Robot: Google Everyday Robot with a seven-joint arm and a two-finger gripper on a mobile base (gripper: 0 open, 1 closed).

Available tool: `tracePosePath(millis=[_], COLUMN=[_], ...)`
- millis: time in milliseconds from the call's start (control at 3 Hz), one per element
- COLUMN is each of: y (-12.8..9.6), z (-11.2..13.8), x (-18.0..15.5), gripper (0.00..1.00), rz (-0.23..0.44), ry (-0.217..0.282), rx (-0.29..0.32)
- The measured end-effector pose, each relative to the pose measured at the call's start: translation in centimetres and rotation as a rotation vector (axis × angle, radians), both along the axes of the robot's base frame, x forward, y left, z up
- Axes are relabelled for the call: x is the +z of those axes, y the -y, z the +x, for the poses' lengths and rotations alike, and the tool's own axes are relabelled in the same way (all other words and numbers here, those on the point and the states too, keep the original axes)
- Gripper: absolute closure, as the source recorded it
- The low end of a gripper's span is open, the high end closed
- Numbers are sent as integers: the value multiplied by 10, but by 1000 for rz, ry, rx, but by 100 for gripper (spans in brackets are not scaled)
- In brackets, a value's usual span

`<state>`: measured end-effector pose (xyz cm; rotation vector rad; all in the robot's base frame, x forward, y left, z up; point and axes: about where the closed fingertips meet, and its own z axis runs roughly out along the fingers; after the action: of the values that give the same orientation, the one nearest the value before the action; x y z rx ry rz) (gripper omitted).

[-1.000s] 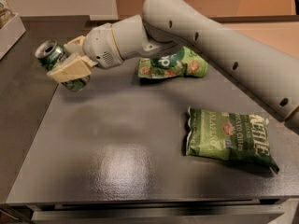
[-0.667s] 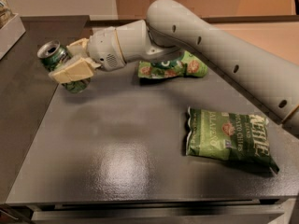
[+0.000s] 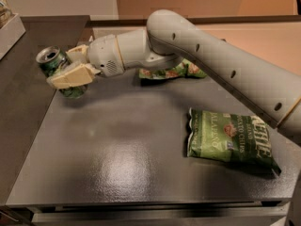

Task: Place green can upright

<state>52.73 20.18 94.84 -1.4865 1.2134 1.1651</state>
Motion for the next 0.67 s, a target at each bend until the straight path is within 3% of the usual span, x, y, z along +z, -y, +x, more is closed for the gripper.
tracePosePath(millis=[667], y=[-17], z=[-13], x=[-15], gripper=[100], rz=[53], ry=[-61], rx=[29])
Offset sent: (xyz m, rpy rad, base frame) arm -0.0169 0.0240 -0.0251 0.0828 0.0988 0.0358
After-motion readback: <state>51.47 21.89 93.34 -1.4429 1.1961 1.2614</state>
